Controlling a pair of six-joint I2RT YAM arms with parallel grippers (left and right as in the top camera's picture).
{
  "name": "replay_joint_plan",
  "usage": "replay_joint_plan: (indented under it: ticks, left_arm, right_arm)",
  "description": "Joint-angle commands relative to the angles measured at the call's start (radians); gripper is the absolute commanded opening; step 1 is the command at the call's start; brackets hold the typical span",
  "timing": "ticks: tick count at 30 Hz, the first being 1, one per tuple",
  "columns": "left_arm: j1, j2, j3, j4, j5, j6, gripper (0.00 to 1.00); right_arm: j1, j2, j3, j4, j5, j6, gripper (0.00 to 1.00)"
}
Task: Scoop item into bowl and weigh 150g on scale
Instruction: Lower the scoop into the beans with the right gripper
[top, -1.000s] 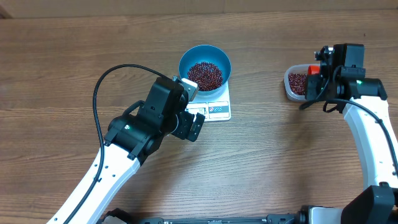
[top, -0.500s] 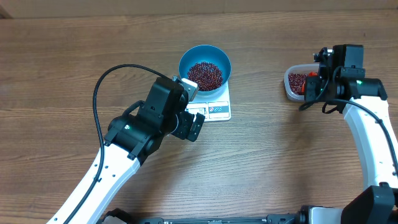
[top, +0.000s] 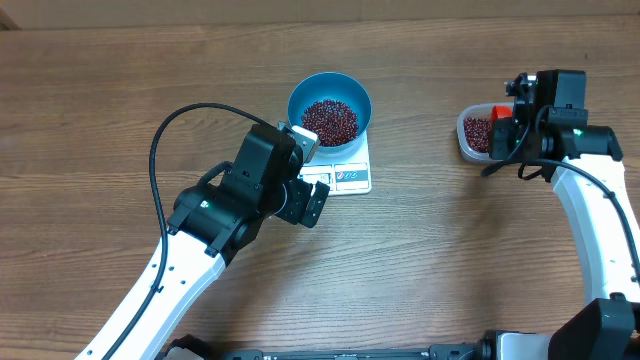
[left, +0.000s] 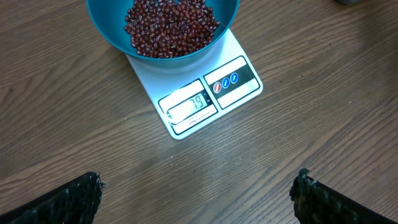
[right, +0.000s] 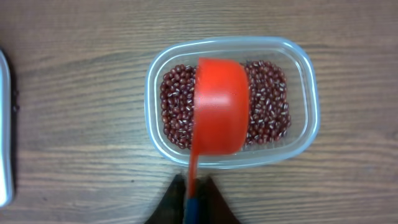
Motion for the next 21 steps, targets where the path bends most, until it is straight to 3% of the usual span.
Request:
replay_joint_plan:
  ticks: [1, 3, 7, 9, 15, 18, 21]
  left_arm:
    - [0.001, 0.006, -0.004, -0.001, 0.008, 0.015, 1.0]
    - [0.001, 0.006, -0.004, -0.001, 0.008, 0.015, 0.99]
    - [0.001, 0.006, -0.004, 0.0, 0.008, 0.015, 0.99]
    - [0.001, 0.006, -0.003, -0.001, 0.008, 0.015, 0.99]
    - [0.001, 0.006, -0.004, -0.001, 0.008, 0.015, 1.0]
    - [0.001, 0.006, -0.004, 0.0, 0.008, 0.015, 0.99]
    - [0.001, 0.006, -0.004, 0.0, 0.008, 0.015, 1.0]
  right_arm:
    - [0.002, -0.024, -0.005, 0.009, 0.0, 0.003, 0.17]
    - [0.002, -0.024, -0.005, 0.009, 0.0, 0.003, 0.04]
    - [0.002, -0.024, -0.005, 0.009, 0.0, 0.003, 0.08]
    - [0.002, -0.024, -0.005, 0.009, 0.0, 0.002, 0.04]
    - [0.002, -0.023, -0.005, 0.017, 0.0, 0.002, 0.04]
    - [0.002, -0.023, -0.005, 0.02, 0.0, 0.002, 0.1]
    - [0.002, -0.023, -0.005, 0.026, 0.0, 0.002, 0.08]
